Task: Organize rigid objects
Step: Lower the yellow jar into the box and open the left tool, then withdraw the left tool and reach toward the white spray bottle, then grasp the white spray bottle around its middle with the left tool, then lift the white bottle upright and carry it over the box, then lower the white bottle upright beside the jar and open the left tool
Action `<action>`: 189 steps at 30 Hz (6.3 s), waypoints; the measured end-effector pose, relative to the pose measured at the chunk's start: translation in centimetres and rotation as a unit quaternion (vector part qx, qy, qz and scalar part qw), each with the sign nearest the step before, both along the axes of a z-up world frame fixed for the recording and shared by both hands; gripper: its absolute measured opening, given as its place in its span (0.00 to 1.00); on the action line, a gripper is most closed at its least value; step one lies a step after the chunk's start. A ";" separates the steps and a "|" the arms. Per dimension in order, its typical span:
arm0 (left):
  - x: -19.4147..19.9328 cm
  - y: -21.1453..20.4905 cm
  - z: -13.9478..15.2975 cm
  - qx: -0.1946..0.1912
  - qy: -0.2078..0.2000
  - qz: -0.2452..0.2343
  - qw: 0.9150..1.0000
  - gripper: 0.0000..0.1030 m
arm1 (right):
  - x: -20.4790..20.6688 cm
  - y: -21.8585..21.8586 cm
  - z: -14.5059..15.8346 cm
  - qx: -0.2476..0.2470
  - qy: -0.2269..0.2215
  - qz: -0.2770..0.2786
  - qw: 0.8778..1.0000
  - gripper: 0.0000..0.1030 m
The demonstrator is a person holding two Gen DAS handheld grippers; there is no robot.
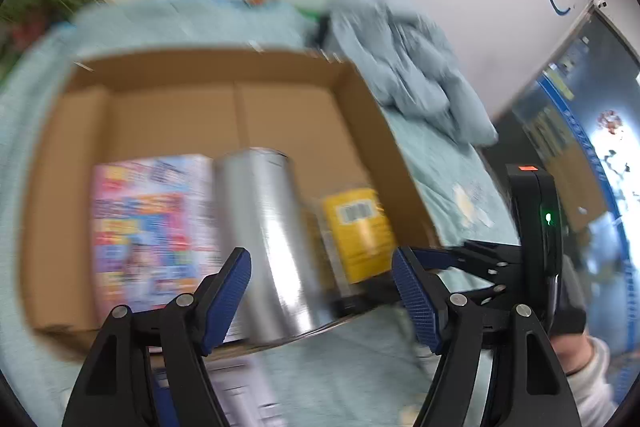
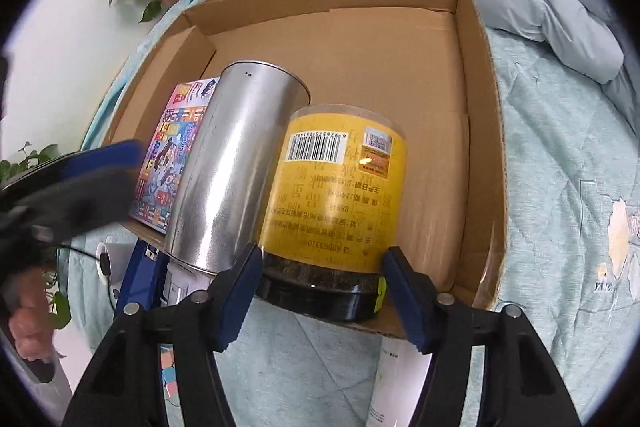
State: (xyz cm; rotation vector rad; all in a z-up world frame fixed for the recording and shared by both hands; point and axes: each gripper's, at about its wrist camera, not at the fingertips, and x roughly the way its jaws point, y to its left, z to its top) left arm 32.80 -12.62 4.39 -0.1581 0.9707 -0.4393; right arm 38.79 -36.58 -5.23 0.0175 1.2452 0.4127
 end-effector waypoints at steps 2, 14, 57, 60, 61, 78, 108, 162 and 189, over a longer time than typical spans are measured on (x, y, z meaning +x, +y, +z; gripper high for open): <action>-2.4 1.8 1.3 0.043 -0.057 0.040 0.997 0.79 | -1.1 0.0 1.1 0.016 -0.021 -0.003 1.000 0.58; -16.9 9.3 1.1 0.139 -0.193 0.179 0.955 0.99 | -13.4 -3.2 2.3 0.020 -0.172 -0.064 0.983 0.87; -21.2 4.0 -5.4 0.065 -0.103 0.090 0.988 0.99 | -17.9 -7.1 -5.1 -0.040 -0.137 -0.113 0.983 0.43; -21.3 2.1 -5.4 0.039 -0.082 0.032 0.995 0.99 | -19.8 -7.0 -4.7 -0.049 -0.132 -0.100 0.985 0.43; -21.4 1.3 -5.5 0.030 -0.073 0.015 0.997 0.99 | -20.3 -6.9 -4.5 -0.057 -0.132 -0.094 0.985 0.43; -16.3 -8.0 -11.5 -0.095 0.102 -0.114 0.984 0.87 | -21.9 -8.3 -4.8 0.095 -0.060 -0.096 0.989 0.45; -13.2 -9.7 -16.0 -0.079 0.177 -0.105 0.975 0.44 | -20.9 -3.5 -5.2 0.042 -0.078 0.013 0.996 0.47; 12.1 -16.4 -7.3 -0.055 0.128 -0.098 0.985 0.41 | 0.9 -5.1 -0.3 -0.042 -0.158 -0.019 0.986 0.40; -9.6 0.8 2.2 0.077 -0.173 0.091 0.978 0.99 | -15.1 -3.9 2.7 -0.051 -0.238 -0.085 0.966 0.94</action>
